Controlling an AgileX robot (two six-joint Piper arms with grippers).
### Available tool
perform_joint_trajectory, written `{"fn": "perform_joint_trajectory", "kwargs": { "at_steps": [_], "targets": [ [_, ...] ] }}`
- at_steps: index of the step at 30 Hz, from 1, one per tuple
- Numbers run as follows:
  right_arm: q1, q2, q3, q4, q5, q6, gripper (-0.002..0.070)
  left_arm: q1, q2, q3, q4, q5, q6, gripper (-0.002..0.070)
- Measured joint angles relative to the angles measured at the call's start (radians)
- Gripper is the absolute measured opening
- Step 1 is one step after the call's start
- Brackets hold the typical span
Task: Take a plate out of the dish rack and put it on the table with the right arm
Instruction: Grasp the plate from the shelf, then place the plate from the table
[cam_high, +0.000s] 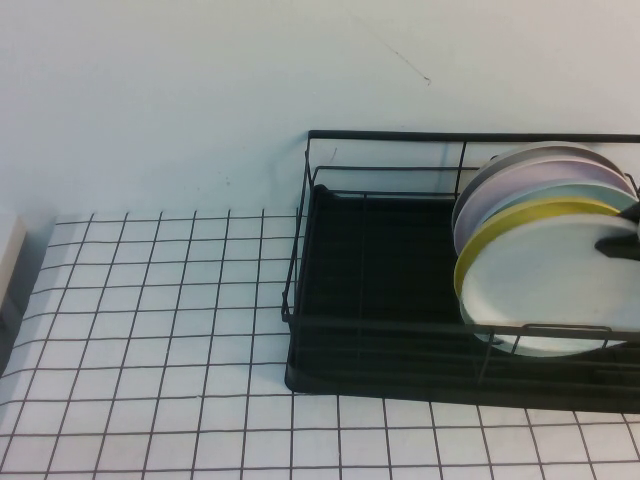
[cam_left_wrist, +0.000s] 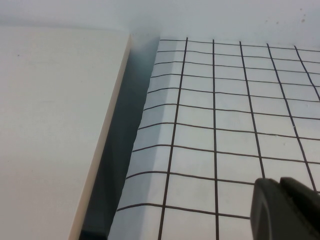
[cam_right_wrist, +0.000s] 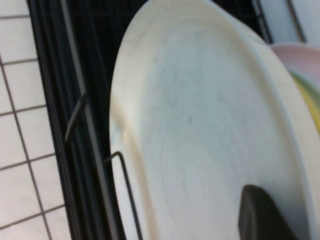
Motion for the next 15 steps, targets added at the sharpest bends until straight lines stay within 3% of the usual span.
{"fn": "perform_joint_trajectory", "kwargs": {
  "at_steps": [9,15],
  "targets": [
    [0.000,-0.326,-0.039,0.000,0.018,0.131,0.0124,0.000,0.000,0.000,0.000,0.000,0.000,-0.0003],
    [0.000,-0.538,-0.039,-0.121,0.156,0.514,0.0124,0.000,0.000,0.000,0.000,0.000,0.000,-0.0003]
  ]
}}
